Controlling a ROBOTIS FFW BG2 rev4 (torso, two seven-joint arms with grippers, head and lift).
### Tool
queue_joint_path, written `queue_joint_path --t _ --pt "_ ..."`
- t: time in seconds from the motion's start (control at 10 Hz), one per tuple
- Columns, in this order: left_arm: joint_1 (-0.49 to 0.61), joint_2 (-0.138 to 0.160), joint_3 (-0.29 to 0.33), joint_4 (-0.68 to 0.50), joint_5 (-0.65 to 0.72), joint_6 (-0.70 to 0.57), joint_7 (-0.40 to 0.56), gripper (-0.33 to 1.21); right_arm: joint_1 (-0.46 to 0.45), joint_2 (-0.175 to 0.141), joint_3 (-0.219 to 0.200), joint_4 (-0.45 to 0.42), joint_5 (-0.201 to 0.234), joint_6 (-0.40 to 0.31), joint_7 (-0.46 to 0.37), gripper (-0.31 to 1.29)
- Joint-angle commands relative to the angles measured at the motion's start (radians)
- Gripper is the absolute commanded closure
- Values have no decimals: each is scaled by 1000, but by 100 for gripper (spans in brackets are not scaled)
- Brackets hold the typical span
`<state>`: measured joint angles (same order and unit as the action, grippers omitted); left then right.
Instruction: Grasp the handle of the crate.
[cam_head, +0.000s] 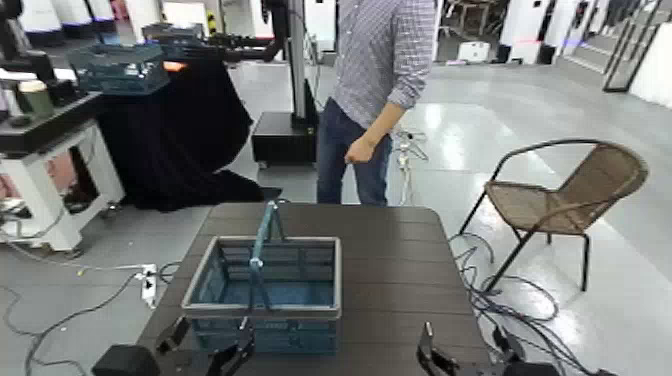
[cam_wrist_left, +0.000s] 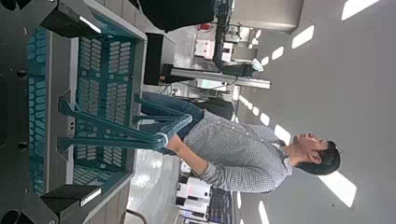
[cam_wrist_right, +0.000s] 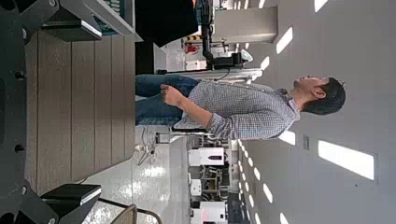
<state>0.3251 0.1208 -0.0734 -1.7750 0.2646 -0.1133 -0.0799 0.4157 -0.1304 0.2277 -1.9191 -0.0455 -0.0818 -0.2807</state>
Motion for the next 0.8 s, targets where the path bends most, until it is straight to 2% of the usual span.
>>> queue_joint_path --t 0.1,0.2,0.4,0.6,0.8 --pt "-40 -1 55 0 70 90 -61 11 0 0 1 0 -2 1 0 15" --pt "-61 7 67 -3 116 153 -75 11 0 2 1 2 -2 1 0 15" --pt "-106 46 75 -1 232 262 -84 11 0 2 1 2 -5 1 0 15" --pt "-170 109 78 25 401 373 -112 11 -2 2 2 3 -5 4 0 15" --pt "-245 166 86 54 487 463 -153 11 -6 2 5 6 -5 5 0 15"
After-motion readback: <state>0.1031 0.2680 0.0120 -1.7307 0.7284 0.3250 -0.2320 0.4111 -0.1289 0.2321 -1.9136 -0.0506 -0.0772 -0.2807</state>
